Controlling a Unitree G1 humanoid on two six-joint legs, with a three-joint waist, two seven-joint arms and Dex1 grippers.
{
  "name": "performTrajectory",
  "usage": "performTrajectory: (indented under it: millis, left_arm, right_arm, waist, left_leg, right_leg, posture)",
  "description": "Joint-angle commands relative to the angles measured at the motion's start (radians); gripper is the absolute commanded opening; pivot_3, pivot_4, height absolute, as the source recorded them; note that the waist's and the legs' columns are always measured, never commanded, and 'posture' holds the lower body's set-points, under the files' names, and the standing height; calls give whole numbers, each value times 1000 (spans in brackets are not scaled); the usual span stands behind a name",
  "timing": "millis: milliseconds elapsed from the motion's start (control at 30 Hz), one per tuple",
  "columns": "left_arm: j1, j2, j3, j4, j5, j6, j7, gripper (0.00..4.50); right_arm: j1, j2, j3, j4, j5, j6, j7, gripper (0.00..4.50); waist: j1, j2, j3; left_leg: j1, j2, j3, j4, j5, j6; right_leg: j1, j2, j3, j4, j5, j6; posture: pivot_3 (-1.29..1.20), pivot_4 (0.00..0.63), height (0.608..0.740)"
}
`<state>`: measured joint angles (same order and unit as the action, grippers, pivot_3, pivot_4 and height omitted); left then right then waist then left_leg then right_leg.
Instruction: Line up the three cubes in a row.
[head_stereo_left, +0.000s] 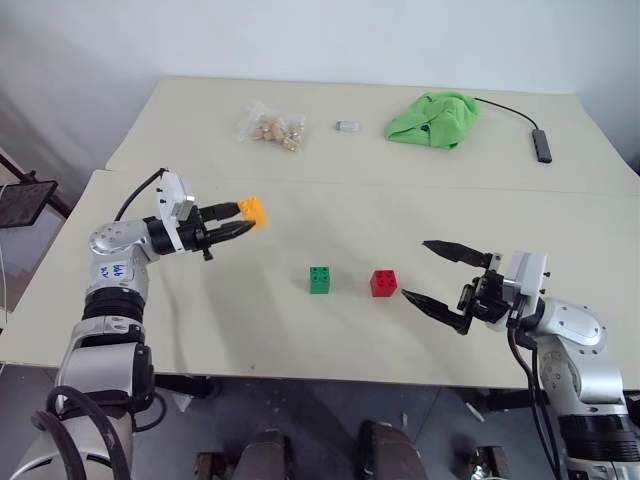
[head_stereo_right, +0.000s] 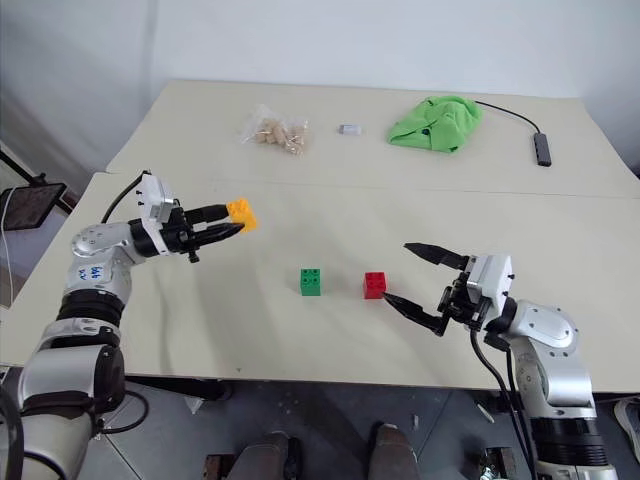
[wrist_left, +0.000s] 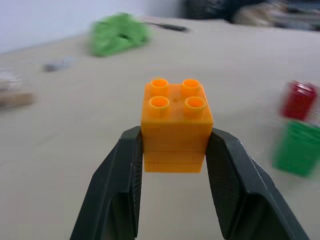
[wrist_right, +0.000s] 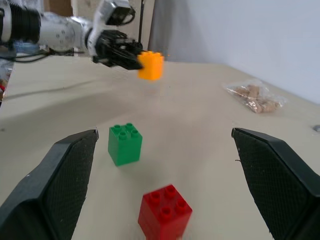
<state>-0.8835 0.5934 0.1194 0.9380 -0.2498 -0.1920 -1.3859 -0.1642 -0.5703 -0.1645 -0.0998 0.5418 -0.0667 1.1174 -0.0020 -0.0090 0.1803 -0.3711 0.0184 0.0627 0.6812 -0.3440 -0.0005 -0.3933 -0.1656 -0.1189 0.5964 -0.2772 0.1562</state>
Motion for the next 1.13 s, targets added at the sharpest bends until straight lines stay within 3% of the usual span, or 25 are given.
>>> performTrajectory:
  millis: [33,433,533,700,767,867,967,1133]
  left_arm:
    - [30,2,-73,-7,36,-90,-175,1454]
    - [62,-25,-148,55,28,-170,-225,1454]
    - [59,-5,-183,58,63,-111,-218,2472]
    - [59,26,-131,16,15,-77,-191,3938]
    - [72,57,-74,-61,-51,-7,-175,4488]
    - [127,122,-50,-186,-77,62,-178,4488]
    - [191,186,-48,-289,-50,7,-157,4488]
    - [258,213,-32,-395,-59,11,-94,4488]
  right_arm:
    - [15,-11,-22,-37,24,-3,7,4500]
    - [96,-23,-40,-106,37,20,-20,4500]
    - [93,-36,-41,-97,42,31,-12,4500]
    - [47,-105,-61,-95,116,136,29,4500]
    - [20,-195,-70,-73,120,184,98,4500]
    - [-27,-302,-62,-19,92,203,194,4500]
    - [-115,-349,-38,43,60,186,249,4500]
    - [-203,-353,11,139,-1,127,335,4500]
  waist:
    - [2,0,0]
    - [2,0,0]
    - [2,0,0]
    - [2,0,0]
    - [2,0,0]
    - [-1,0,0]
    - [-3,0,0]
    - [5,1,1]
  left_leg:
    - [0,0,0,0,0,0]
    - [0,0,0,1,-1,1]
    - [0,0,0,1,-1,1]
    - [0,0,0,2,-1,1]
    - [0,1,0,2,-1,1]
    - [-1,1,0,2,-1,2]
    - [0,1,0,1,-1,2]
    - [0,1,1,3,-1,2]
  right_leg:
    - [0,0,0,0,0,0]
    - [0,0,0,0,0,0]
    - [0,0,0,0,0,0]
    - [0,0,1,0,0,0]
    - [0,0,0,1,0,0]
    - [0,0,0,1,0,0]
    - [0,0,1,1,0,0]
    - [0,0,1,1,0,0]
  posture:
    - [0,150,740]
    - [0,150,740]
    - [0,150,740]
    - [0,150,740]
    - [0,150,740]
    - [0,150,740]
    - [0,150,740]
    - [0,150,740]
